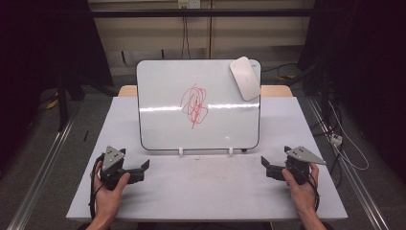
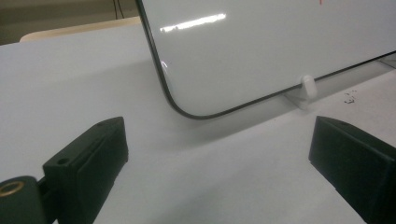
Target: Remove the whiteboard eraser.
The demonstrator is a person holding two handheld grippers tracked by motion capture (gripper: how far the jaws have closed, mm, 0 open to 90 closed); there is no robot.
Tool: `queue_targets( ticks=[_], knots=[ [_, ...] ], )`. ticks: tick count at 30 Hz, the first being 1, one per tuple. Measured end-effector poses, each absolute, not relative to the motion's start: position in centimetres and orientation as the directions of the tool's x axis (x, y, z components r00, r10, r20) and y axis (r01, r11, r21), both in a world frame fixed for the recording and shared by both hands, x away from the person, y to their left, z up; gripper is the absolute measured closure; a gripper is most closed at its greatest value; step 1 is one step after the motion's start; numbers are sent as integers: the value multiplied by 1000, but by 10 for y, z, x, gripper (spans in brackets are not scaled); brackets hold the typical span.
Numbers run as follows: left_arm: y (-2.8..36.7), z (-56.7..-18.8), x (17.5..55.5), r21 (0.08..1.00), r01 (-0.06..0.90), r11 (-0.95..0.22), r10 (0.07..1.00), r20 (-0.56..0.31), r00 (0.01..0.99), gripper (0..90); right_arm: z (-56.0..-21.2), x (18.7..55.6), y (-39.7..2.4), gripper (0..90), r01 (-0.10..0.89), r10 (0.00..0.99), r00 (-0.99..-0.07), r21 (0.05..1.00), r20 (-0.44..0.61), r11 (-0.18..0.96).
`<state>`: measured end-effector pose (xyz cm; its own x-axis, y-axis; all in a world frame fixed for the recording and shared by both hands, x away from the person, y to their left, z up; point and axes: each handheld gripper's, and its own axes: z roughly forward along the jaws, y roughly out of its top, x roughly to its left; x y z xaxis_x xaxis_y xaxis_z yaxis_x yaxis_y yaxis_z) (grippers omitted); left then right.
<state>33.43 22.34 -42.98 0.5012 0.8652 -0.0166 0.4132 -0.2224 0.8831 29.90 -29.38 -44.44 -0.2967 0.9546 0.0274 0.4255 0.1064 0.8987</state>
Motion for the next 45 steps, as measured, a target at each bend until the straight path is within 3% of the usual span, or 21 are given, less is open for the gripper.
queue_targets(
  ticks=[11, 21, 28, 35, 45],
  knots=[
    [218, -432, 336, 881, 415, -228, 849, -28, 528, 44, -444, 302, -292, 72, 451, 949, -313, 886, 46, 106],
    [220, -431, 335, 877, 422, -230, 851, -29, 525, 49, -433, 312, -279, 76, 412, 935, -354, 901, 21, 135],
    [226, -430, 333, 884, 420, -207, 854, -47, 518, 49, -414, 327, -264, 77, 409, 920, -390, 888, -37, 209],
    [227, -430, 335, 882, 428, -198, 860, -54, 507, 49, -393, 345, -252, 69, 367, 913, -405, 906, -48, 211],
    [220, -432, 337, 876, 435, -208, 847, -62, 529, 51, -351, 380, -248, 107, 326, 919, -378, 913, -110, 244]
  ],
)
